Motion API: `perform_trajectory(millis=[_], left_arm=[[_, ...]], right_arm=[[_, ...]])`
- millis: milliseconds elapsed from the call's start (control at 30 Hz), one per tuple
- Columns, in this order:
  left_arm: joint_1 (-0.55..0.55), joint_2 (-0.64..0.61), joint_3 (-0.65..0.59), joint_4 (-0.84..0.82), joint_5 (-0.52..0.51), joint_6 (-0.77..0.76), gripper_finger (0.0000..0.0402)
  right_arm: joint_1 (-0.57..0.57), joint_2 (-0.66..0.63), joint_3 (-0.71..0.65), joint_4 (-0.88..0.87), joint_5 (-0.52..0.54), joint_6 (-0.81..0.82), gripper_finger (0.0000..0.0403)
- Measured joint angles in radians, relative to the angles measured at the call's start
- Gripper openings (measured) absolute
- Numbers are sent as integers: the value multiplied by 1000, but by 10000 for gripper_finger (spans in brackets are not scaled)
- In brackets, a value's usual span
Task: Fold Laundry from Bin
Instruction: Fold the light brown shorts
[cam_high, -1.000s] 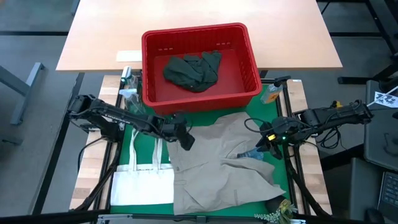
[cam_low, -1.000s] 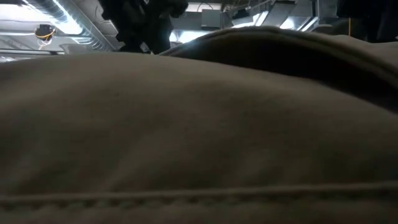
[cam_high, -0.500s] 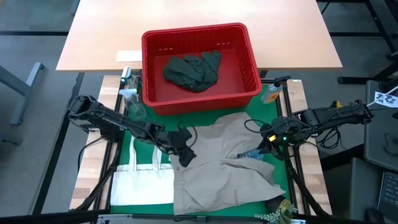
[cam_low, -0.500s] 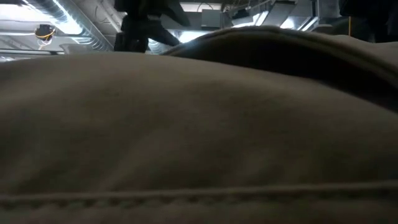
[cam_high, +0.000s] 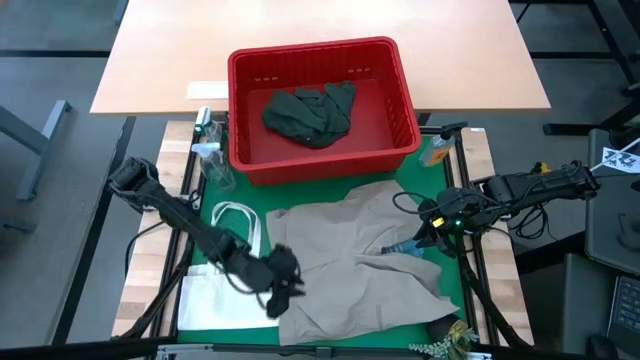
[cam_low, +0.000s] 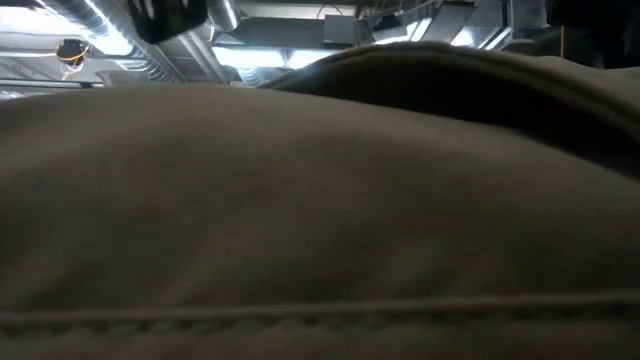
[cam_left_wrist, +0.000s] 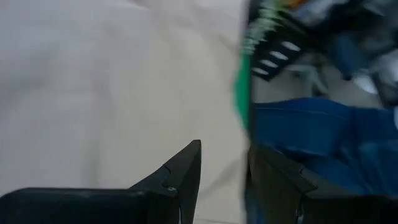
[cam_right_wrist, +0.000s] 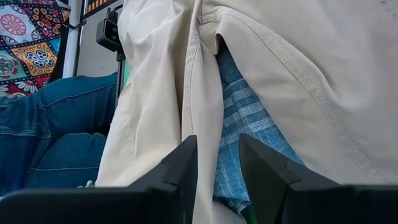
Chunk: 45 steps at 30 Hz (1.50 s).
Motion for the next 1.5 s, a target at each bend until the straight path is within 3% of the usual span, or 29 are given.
perform_trajectory(millis=[300, 667, 1267, 1500], left_arm=[[-123, 162, 0, 210, 13, 76, 130], [-178, 316, 0, 259, 40, 275, 130], [-242, 344, 0, 272, 41, 517, 130], [-236, 400, 0, 310, 33, 526, 130]], right_arm=[[0, 0, 0, 2, 9, 0, 117], [0, 0, 0, 2, 9, 88, 117], [0, 0, 0, 2, 26, 90, 117], [0, 0, 0, 2, 26, 90, 117]])
